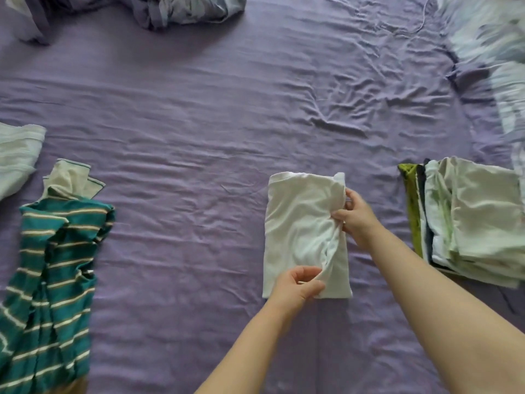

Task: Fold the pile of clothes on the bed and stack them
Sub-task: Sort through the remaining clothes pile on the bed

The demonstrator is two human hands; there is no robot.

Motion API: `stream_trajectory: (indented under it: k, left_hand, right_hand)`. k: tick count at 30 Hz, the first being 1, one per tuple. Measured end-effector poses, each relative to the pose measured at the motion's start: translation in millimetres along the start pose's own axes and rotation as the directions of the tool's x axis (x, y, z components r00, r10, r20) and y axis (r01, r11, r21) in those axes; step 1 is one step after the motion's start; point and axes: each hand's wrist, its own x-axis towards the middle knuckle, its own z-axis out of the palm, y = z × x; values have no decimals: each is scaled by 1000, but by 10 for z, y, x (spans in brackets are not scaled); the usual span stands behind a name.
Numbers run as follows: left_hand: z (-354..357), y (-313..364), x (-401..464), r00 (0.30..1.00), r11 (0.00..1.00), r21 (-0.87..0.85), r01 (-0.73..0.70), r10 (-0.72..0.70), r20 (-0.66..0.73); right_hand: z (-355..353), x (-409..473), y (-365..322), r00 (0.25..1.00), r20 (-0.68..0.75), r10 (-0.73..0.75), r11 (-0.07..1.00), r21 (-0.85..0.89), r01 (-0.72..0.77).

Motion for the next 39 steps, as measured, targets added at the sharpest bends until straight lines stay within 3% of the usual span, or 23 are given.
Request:
stream_trajectory:
  k: [3, 6, 8, 10, 12, 14, 17, 20, 22, 24, 30, 34, 39]
  left_hand:
    - [230, -144, 169, 1000, 996, 83, 22, -21, -22]
    - [349, -234, 274, 1000, 985, 172, 30, -28, -15]
    - [311, -203, 320, 995, 980, 199, 1, 19, -99]
    - [159, -139, 383, 934, 914, 404, -48, 184, -305]
    - [-37, -71, 437, 828, 753, 658, 27, 352, -437]
    - [-179, -7, 486, 779, 761, 642, 87, 350, -521]
    - [-246, 107, 554, 800, 917, 392, 73, 180, -572]
    - [-191, 208, 596, 902, 997, 60, 48, -17, -430]
    - [-90, 277, 569, 956, 981, -147, 124, -157, -247]
    - [44, 347, 530, 971, 949, -262, 175, -210, -112]
    - [672, 708, 421, 993, 962, -273, 13, 20, 116]
    - [1296, 1014, 435, 963, 980, -151, -127, 158, 219]
    - [2115, 1412, 553, 911, 969, -118, -216, 244, 332]
  right_hand:
    - [-206, 51, 123, 1000, -23, 18, 999, 33, -17]
    - [-310, 64, 322, 994, -104, 23, 991, -128, -36]
    - [-316, 20, 458, 993, -117, 6, 974, -224, -33]
    - [-268, -33, 572, 994, -110, -4, 959, -282, -27]
    - [-184, -88, 664, 994, -112, -7, 936, -351, -33]
    - [-103, -137, 722, 994, -111, -9, 911, -410, -38]
    - [-38, -187, 739, 995, -98, 2, 944, -328, -34]
    - [-115, -228, 651, 998, -13, 61, 998, -27, -61]
    - [-254, -290, 567, 998, 24, 66, 989, 132, -68]
    - [-442, -366, 474, 999, 24, 32, 979, 201, -36]
    - [-1225, -599, 99, 989, -12, -149, 963, 225, 148]
    - [-1926, -743, -198, 966, -104, -236, 935, 247, 255]
    - [-2725, -855, -515, 914, -206, -349, 881, 261, 395]
